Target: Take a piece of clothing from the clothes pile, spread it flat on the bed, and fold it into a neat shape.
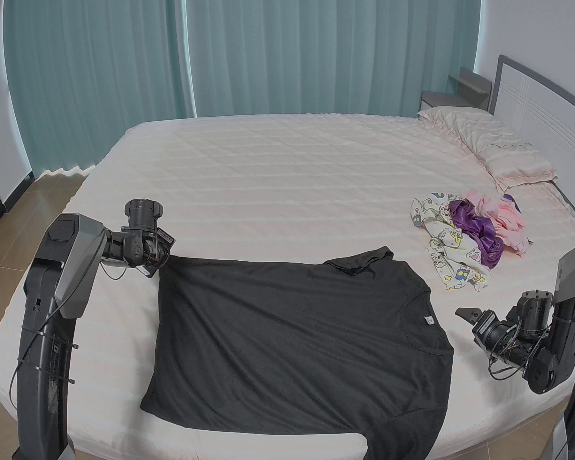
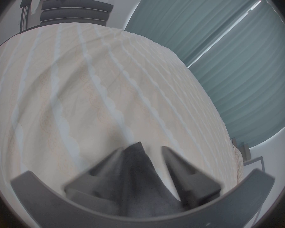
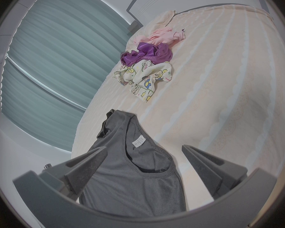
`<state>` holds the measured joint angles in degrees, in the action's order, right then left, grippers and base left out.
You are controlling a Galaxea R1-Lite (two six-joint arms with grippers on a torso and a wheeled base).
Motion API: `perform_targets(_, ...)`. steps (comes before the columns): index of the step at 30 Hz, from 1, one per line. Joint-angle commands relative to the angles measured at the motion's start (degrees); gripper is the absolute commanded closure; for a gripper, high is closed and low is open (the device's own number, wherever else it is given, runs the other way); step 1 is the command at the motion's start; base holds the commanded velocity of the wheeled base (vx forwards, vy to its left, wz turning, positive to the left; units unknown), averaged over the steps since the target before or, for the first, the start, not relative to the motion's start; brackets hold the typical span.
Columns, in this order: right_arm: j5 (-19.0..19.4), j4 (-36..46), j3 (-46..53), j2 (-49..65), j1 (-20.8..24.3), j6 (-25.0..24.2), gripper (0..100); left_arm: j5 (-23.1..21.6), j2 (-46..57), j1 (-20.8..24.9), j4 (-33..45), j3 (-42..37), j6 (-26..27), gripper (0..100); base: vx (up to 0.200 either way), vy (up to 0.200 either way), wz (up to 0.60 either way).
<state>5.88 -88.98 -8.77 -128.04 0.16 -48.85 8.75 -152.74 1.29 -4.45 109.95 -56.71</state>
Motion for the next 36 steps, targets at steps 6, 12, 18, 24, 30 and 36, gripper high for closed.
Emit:
perform_targets(6, 0.0, -0.6, 0.2, -0.1, 0.0, -0.1, 0, -3.2, 3.7, -1.7, 4.1, -2.5, -0.2, 0, 0.000, 0.000, 0.00)
perform_targets(12, 0.0, -0.6, 0.2, 0.0, 0.0, -0.1, 0, -11.9, 15.3, -4.5, 3.2, -17.1, -0.2, 0, 0.000, 0.000, 0.00)
perform_targets(18, 0.0, -0.6, 0.7, 0.2, 0.4, -0.1, 0, -18.1, 25.1, -8.0, -7.1, -38.2, 2.9, 0, 0.000, 0.000, 0.00)
perform_targets(24, 0.0, -0.6, 0.9, 0.2, 1.2, -0.1, 0, -19.7, 32.3, -12.9, -12.2, -55.8, 13.5, 0, 0.000, 0.000, 0.00)
perform_targets(30, -0.1, -0.6, 1.1, 0.6, 1.5, -0.1, 0, -24.7, 40.6, -14.2, -17.3, -70.0, 15.1, 0, 0.000, 0.000, 0.00)
perform_targets(36, -0.1, -0.6, 1.2, 0.8, 1.5, -0.1, 0, -25.3, 45.4, -14.2, -20.3, -81.6, 20.7, 0, 0.000, 0.000, 0.00)
